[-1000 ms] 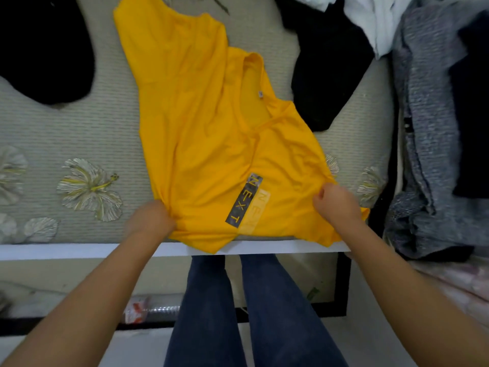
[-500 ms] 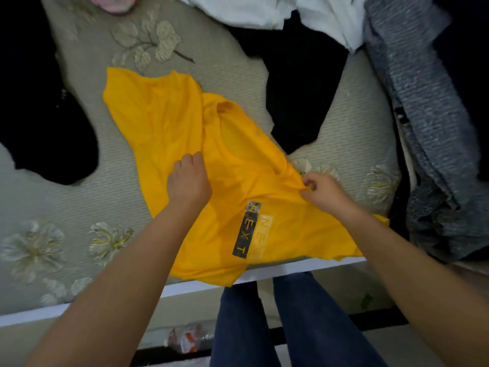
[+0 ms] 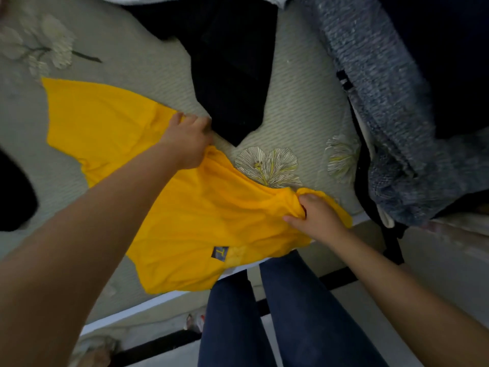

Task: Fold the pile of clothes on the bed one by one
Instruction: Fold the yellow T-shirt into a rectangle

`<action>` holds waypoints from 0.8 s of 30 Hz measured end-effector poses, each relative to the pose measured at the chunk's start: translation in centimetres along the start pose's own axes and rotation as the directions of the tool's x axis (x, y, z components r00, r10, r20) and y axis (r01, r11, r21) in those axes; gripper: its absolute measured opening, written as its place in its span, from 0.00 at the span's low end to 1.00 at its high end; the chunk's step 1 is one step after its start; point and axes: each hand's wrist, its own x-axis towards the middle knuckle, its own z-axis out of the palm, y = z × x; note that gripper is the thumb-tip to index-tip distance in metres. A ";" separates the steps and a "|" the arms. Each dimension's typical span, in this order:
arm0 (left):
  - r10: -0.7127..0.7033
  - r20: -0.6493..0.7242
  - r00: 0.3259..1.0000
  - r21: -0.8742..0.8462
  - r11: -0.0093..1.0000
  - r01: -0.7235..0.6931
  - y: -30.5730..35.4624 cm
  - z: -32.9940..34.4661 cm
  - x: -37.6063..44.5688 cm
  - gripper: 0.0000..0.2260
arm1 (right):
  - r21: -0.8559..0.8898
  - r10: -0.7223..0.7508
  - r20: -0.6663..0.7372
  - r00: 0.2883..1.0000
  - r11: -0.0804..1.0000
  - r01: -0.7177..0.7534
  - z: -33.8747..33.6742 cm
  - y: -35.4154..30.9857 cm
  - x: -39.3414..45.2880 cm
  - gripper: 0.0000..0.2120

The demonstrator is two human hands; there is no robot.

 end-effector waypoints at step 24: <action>-0.376 -0.719 0.585 -0.420 0.905 0.065 -6.2 -11.9 -15.0 0.09 | -0.073 -0.203 -0.830 0.519 0.963 0.260 -10.7 -14.0 -3.9 0.11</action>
